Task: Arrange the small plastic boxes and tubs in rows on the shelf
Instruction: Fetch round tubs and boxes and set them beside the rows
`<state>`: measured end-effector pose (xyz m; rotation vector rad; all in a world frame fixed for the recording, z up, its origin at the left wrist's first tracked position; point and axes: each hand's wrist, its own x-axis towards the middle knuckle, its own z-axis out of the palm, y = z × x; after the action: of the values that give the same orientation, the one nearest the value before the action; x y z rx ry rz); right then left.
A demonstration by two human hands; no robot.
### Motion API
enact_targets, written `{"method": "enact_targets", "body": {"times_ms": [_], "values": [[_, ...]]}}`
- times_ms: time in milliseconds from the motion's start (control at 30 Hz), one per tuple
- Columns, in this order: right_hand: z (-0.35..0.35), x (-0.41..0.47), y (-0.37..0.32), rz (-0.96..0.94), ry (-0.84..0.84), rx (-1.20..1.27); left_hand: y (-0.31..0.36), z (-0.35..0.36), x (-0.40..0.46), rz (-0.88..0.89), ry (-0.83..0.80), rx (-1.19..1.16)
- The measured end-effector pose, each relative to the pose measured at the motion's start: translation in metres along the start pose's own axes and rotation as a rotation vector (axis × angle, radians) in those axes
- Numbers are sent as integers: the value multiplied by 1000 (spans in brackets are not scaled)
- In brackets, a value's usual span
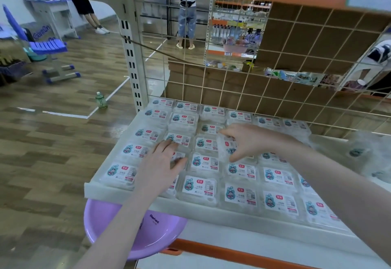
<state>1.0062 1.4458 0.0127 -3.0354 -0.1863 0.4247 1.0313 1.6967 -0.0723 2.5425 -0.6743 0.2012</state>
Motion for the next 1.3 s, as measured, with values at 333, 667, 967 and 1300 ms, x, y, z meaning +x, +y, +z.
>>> {"method": "enact_targets", "body": {"times_ms": [333, 667, 967, 1300], "values": [[21, -6, -6, 173, 171, 29, -3, 3, 1, -3, 2, 5], [6, 3, 15, -67, 28, 133, -2, 3, 1, 1, 6, 19], [29, 29, -8, 184, 436, 118, 0, 2, 1, 11, 7, 8], [39, 46, -27, 278, 582, 219, -1, 1, 0, 7, -4, 29]]}}
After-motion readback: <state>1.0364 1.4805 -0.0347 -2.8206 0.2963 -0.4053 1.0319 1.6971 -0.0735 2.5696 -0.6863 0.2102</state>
